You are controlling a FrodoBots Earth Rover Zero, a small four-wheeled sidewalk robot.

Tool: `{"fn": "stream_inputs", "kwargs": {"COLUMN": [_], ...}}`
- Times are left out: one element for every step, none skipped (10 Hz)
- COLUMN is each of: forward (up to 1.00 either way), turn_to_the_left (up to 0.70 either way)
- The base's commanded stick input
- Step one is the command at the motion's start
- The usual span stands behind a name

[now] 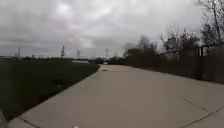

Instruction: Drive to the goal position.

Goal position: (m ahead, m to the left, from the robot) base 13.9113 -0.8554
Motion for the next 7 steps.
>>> {"fn": "stream_inputs", "kwargs": {"forward": [1.0, 1.0, 1.0, 1.0, 1.0, 1.0, 1.0], "turn_to_the_left": [0.0, 0.0, 0.0, 0.0, 0.0, 0.0, 0.0]}}
